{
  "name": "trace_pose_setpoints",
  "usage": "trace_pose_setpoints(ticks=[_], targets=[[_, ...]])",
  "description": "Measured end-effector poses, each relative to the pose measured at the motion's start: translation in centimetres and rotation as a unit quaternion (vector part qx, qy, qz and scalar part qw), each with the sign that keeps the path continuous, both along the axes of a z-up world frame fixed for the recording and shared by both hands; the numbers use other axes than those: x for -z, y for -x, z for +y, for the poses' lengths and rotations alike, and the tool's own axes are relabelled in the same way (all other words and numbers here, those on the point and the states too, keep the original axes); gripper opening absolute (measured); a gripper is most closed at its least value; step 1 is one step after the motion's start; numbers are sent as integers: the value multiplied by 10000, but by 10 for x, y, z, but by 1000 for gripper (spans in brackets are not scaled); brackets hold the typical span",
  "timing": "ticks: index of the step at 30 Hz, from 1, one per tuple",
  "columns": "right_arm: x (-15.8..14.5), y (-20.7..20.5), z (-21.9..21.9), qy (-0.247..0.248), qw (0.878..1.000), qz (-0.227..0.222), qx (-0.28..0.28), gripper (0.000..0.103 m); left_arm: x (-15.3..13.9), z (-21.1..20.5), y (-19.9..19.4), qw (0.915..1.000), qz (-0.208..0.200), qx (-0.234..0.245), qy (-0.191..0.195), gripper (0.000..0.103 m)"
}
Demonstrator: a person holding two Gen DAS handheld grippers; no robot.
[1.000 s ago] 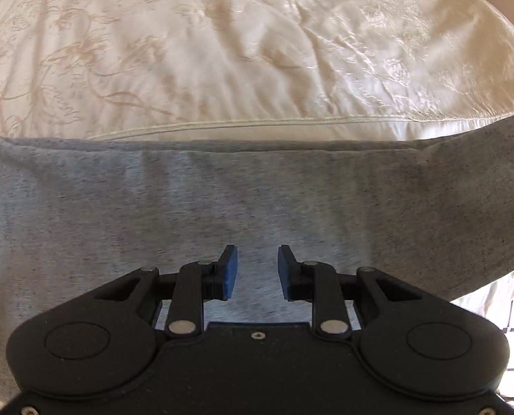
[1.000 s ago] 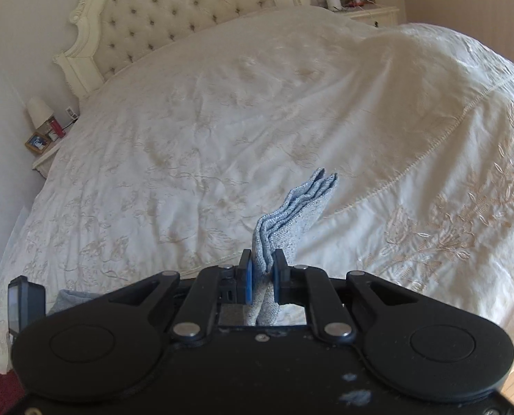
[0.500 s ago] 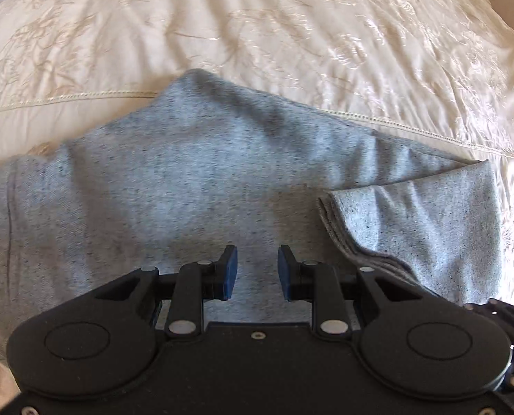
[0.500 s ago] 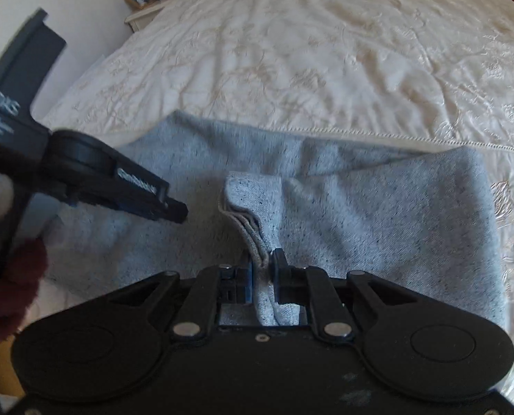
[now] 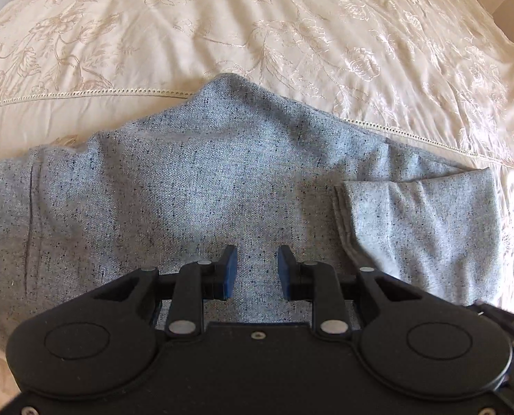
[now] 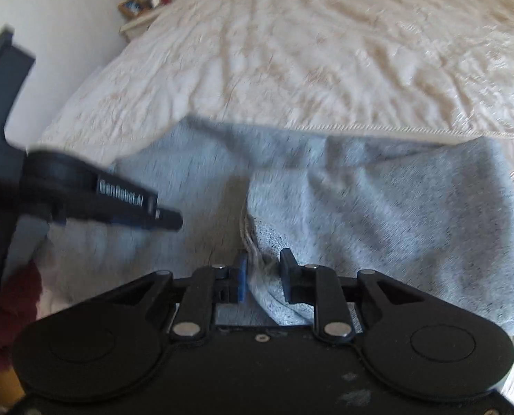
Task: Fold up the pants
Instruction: 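Open the right gripper to release the folded cuff onto the pants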
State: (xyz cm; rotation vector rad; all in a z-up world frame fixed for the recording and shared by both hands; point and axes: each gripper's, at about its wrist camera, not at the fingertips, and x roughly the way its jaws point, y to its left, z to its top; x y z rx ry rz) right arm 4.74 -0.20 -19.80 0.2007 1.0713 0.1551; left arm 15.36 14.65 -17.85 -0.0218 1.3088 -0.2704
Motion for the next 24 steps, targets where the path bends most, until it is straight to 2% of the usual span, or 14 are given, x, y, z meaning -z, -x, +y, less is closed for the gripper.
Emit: trace_pose_setpoints(ticks=[2,5,10,12,17,19,21,22,23,24], targets=[[-4,9,3,-60,9998,-166,-71,27,0,-3,-2,10000,30,62,30,33],[-15,18,-6,-478,9986,-205,-24,27,1,-9,-5,9997,96,169,150,33],[-26,38,-27,-285,9990,-253,220,27,2,-33,-7,9966,286,511,585,35],[-26,44,-38,-235,9986,-196,424,27,8,-47,-7,9950,374,706,607,46],[-26,62,-59,-177,9954,-87,940,28,36,-66,-11,9952,600,735,237,50],[-27,69,-63,-168,9934,-72,1132,28,42,-67,-14,9952,710,590,316,56],[-28,76,-65,-142,9920,-46,1251,28,46,-68,-19,9937,884,456,523,71],[-27,79,-66,-139,9913,-15,1309,28,48,-70,-21,9926,959,421,609,74],[-26,81,-66,-146,9907,21,1350,28,47,-72,-23,9925,985,392,610,72],[-25,81,-67,-150,9902,53,1390,28,44,-73,-23,9936,867,377,615,51]])
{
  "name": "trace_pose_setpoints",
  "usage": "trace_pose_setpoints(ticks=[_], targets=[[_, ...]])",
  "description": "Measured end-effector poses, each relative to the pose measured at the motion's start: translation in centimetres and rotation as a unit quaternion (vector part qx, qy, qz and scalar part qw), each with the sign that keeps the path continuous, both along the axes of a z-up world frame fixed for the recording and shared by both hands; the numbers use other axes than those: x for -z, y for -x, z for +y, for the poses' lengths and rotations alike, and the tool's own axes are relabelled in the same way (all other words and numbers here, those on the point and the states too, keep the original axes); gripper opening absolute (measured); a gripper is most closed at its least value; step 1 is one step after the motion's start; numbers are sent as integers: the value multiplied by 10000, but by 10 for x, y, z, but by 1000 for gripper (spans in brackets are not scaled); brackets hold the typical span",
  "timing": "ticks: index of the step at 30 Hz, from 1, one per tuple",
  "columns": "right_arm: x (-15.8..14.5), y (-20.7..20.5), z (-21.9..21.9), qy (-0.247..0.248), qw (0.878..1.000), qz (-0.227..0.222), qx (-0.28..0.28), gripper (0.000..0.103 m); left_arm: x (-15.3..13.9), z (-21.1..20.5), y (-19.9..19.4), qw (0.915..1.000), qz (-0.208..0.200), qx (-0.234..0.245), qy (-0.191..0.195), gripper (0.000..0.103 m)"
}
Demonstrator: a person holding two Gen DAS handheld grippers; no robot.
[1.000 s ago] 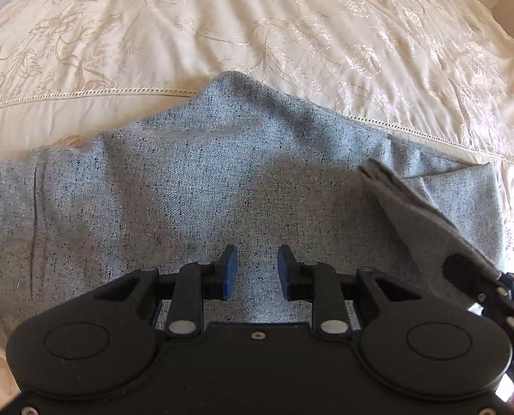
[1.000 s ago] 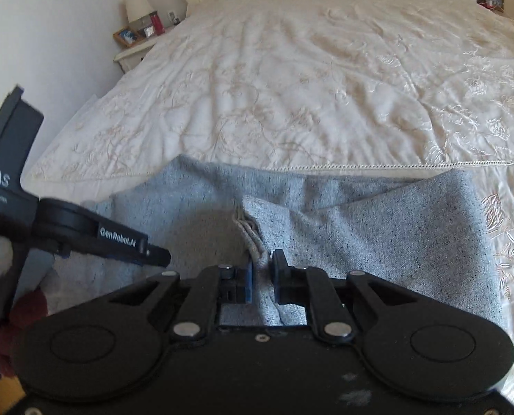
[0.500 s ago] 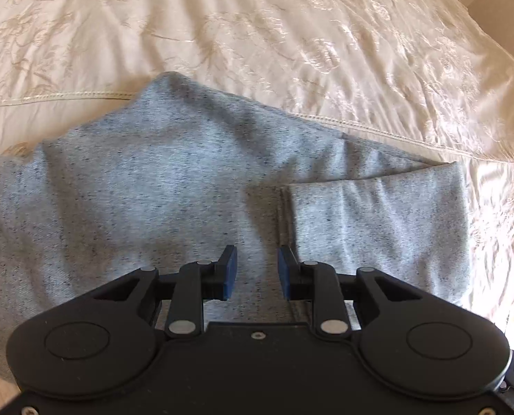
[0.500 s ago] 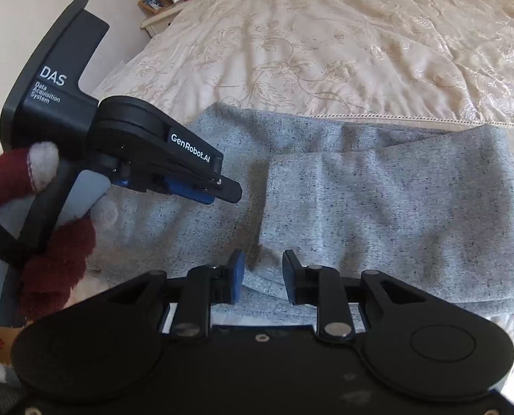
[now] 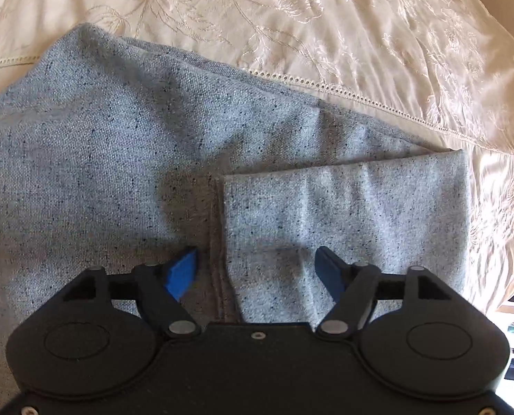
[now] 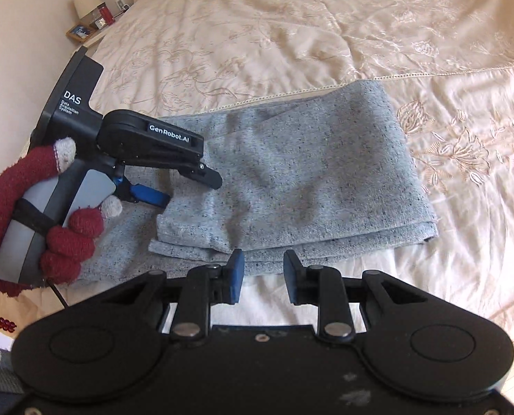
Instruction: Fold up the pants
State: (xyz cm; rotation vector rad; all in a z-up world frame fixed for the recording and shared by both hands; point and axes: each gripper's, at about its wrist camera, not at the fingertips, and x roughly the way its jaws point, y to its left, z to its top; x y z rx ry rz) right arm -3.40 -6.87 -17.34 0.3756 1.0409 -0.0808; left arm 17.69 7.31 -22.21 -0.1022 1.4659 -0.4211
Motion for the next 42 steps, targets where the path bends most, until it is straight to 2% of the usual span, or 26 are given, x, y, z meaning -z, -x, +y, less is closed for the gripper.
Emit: trace_pose_setpoints(ticks=[2,4,6,8,9,11,13,15,17,18,20,26,29,31,33,36,42], targets=[[1,1,0,5,10000,19,37,28,-12,0,1,9992,-400,24,54,14],[1,0,-2,19,10000,24,42,28,-25,3,3,9974,-704,26,119,12],[1,-2,-3,58,10000,-4,43,28,-36,8,7,9945,-1030,54,160,12],[-1,-4,-7,149,9998,-82,98,28,-40,11,10,9919,-1257,163,12,15],[-1,-6,-10,199,9996,-116,143,28,-38,11,10,9915,-1280,210,-99,19],[0,-13,-18,323,9990,-161,263,28,-28,13,3,9937,-1034,245,-364,24],[6,-21,-30,535,9972,-161,506,28,-24,20,-5,9955,-880,-30,-363,24],[16,-26,-45,629,9948,-86,796,28,-32,30,-3,9943,-967,-262,-370,24],[31,-30,-60,601,9929,205,1008,28,-42,36,4,9922,-1090,-340,-494,22],[40,-33,-66,551,9923,425,1022,24,-47,37,9,9918,-1133,-351,-467,22],[53,-33,-73,422,9926,688,903,22,-55,33,21,9922,-1155,-287,-360,22],[54,-34,-74,379,9961,693,392,23,-61,6,61,9933,-1131,173,-154,23],[53,-33,-79,222,9968,702,307,23,-44,-3,71,9946,-866,262,-506,24],[52,-31,-81,152,9972,708,196,23,-26,0,74,9939,-635,138,-886,25],[51,-28,-82,99,9972,738,74,22,-16,5,74,9942,-554,-45,-921,28],[47,-20,-85,68,9973,724,-72,23,-23,13,71,9944,-548,-401,-814,28],[22,-2,-87,106,9975,404,-572,26,-45,31,86,9869,-812,-1084,-876,28]])
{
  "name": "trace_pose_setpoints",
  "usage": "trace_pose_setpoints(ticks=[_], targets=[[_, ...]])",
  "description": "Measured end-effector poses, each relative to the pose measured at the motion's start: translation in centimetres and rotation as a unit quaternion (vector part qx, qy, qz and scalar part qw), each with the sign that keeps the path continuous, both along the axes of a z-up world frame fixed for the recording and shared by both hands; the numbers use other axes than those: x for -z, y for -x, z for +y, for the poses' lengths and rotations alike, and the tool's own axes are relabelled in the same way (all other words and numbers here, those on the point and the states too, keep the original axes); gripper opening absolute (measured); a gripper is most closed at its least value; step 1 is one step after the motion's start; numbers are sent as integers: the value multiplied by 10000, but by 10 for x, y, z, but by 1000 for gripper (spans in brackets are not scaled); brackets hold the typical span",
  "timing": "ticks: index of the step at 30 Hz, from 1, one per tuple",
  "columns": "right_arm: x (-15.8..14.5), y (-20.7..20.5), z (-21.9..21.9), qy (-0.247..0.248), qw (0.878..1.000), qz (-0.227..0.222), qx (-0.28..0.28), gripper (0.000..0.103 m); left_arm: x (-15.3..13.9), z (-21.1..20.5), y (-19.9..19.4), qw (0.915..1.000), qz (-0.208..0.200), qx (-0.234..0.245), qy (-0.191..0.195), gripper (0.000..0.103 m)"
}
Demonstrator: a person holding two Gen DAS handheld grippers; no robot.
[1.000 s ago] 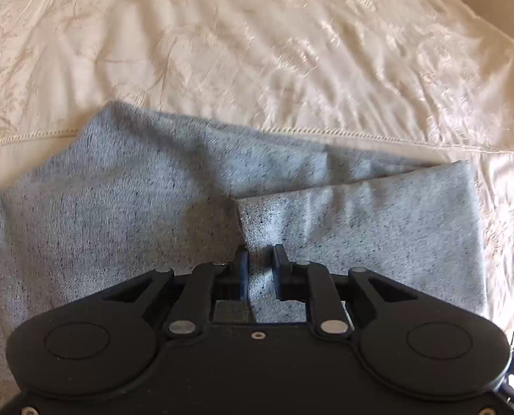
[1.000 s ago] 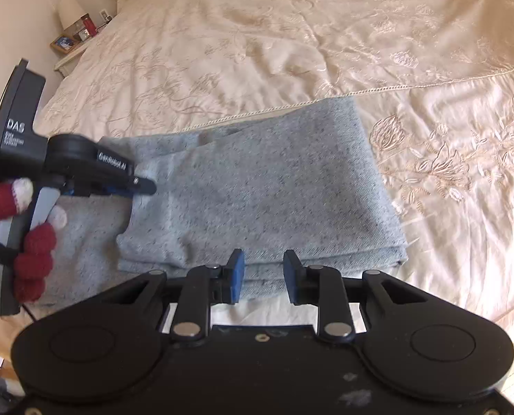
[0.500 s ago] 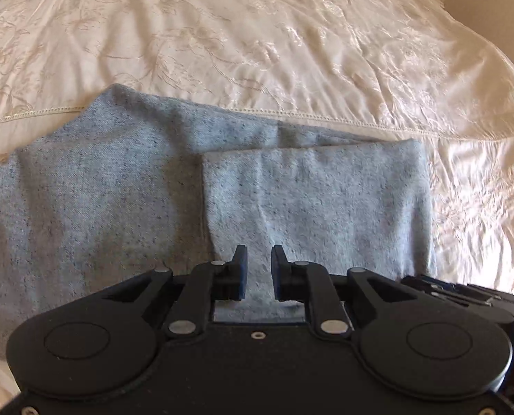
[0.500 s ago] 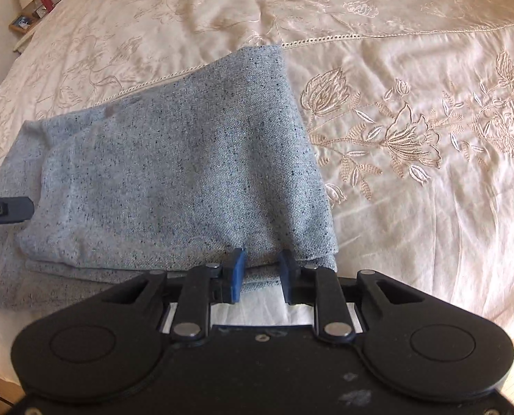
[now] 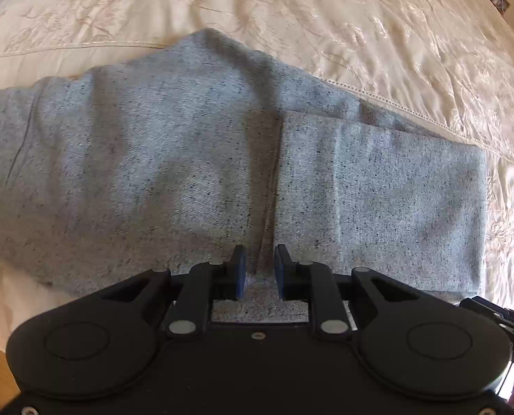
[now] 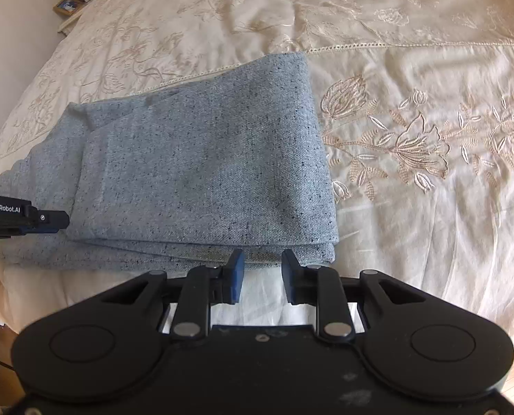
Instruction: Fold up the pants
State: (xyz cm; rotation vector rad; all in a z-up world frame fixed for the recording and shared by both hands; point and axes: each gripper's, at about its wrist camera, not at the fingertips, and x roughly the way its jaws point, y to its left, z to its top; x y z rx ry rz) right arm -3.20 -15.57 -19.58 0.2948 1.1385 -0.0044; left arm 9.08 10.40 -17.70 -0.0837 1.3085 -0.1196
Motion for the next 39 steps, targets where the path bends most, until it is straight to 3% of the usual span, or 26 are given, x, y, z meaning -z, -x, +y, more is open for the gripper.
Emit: trace_pose_setpoints(ticks=[6,9,11,13,17,28,34,39], targets=[[-26,9,12,732,9932,-631,-647,26,-13,24,36,9975,-87,-707,27,28],[-43,11,22,1423,9820,-1106,-566,26,-22,34,56,9947,-211,-1009,-3,28],[-52,10,27,1633,9744,-1394,-662,28,-29,40,64,9922,-378,-1185,-49,28],[-58,6,29,1446,9751,-1460,-829,29,-40,49,71,9896,-542,-1328,-49,32],[-59,-8,42,1023,9802,-1001,-1366,29,-57,65,76,9841,-931,-1505,-154,52],[-67,-8,106,629,9854,-896,-1307,29,-83,121,79,9652,-1777,-1625,-1023,58],[-75,-18,156,456,9913,-774,-967,28,-71,173,58,9828,-1168,-1225,-739,58],[-77,-22,202,450,9934,-714,-782,28,-57,213,46,9868,-1015,-1066,-669,54]])
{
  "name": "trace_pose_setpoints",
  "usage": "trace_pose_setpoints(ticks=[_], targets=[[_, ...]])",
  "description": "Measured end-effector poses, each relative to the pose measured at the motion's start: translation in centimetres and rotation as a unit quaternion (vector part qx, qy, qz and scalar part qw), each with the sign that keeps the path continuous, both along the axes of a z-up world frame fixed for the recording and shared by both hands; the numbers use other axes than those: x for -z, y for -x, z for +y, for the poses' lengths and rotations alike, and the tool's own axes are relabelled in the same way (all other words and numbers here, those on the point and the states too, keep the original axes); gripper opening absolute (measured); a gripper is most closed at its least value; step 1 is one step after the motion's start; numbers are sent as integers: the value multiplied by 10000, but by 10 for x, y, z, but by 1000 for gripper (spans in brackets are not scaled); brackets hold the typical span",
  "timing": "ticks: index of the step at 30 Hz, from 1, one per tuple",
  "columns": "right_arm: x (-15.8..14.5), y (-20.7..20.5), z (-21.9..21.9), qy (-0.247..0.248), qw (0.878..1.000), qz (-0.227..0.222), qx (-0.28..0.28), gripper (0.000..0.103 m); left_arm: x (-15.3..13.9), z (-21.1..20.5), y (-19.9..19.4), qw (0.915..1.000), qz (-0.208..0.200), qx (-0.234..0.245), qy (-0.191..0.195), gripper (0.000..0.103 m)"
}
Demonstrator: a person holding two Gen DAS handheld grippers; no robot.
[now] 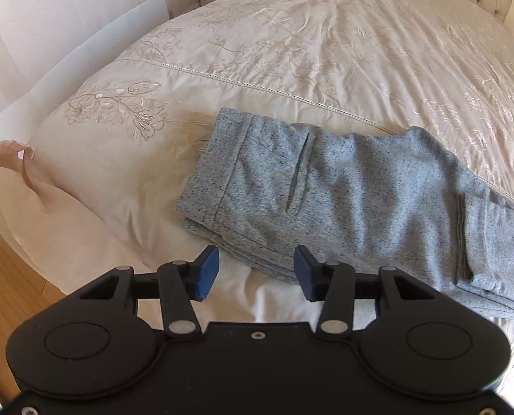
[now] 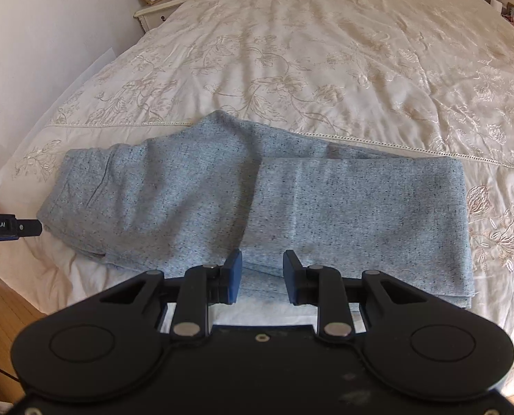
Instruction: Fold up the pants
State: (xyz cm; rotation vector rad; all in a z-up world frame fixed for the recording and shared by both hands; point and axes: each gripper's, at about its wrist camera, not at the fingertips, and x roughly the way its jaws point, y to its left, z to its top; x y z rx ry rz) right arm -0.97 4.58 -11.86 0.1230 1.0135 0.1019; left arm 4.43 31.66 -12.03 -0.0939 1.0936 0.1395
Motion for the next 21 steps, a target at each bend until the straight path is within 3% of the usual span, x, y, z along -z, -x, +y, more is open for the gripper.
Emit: trace_pose_setpoints(ticks=[10,15,21], targets=[[4,-4,68,251,9994,166,163,28,24,88,-37,9978,207,-179,609,54],[1,1,81,321,9987,236,304,28,43,99,-59,9961,401,57,783,55],[0,6,87,447,9974,335,453,28,83,88,-74,9893,911,376,1073,57]])
